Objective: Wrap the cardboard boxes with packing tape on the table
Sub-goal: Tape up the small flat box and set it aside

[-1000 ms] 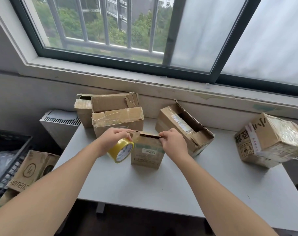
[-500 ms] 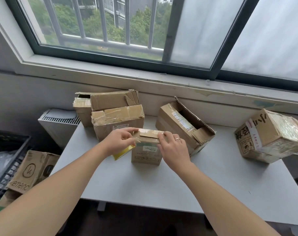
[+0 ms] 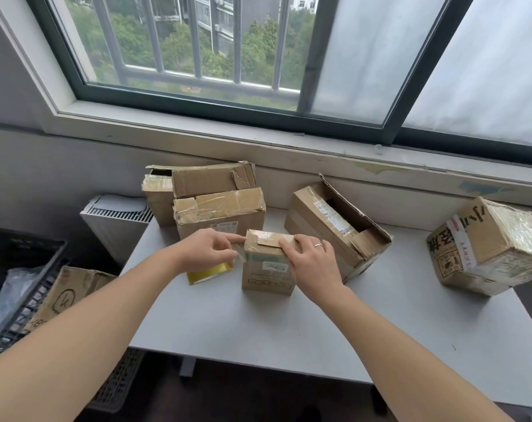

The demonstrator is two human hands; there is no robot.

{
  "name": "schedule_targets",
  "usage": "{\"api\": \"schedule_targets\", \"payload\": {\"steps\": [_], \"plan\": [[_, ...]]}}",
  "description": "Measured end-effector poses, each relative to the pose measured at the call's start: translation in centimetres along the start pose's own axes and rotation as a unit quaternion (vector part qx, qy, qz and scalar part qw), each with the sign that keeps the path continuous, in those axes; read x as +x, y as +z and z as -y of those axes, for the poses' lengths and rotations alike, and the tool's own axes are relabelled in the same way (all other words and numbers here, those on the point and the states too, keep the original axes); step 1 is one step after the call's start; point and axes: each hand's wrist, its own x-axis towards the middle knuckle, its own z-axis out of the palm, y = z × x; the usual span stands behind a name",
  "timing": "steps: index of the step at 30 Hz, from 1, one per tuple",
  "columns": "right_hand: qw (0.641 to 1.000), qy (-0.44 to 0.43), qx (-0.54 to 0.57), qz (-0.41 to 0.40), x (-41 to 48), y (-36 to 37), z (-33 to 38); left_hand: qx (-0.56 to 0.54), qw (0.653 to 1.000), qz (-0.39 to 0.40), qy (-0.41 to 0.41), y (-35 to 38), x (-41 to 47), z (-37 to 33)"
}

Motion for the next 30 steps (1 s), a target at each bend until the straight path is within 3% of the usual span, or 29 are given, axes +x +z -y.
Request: {"api": "schedule_targets", "payload": {"steps": [6, 11, 18, 21, 24, 30], "plan": [[0.999, 0.003, 0.044, 0.02, 0.3, -0.6, 0.7, 0.034, 0.996, -0.076, 0.021, 2.7, 1.0, 1.0], [0.989, 0.045, 0.131, 0.049, 2.1, -2.6, 0.3, -0.005, 0.992, -0.124, 0.024, 3.2, 0.9, 0.8], [0.992, 0.054, 0.108, 0.034, 3.7, -3.2, -0.3, 0.035, 0.994, -0.095, 0.034, 4.0, 0.5, 0.3], [0.98, 0.099, 0.166, 0.043, 4.2, -3.0, -1.0, -0.001, 0.99, -0.138, 0.02, 4.3, 0.7, 0.2], [0.955, 0.139, 0.254, 0.064, 4.5, -2.9, -1.4, -0.016, 0.992, -0.121, 0.024, 4.7, 0.8, -0.1], [0.92, 0.159, 0.352, 0.062, 4.4, -3.1, -1.8, 0.122, 0.987, -0.074, 0.07, 5.2, 1.4, -0.4]]}}
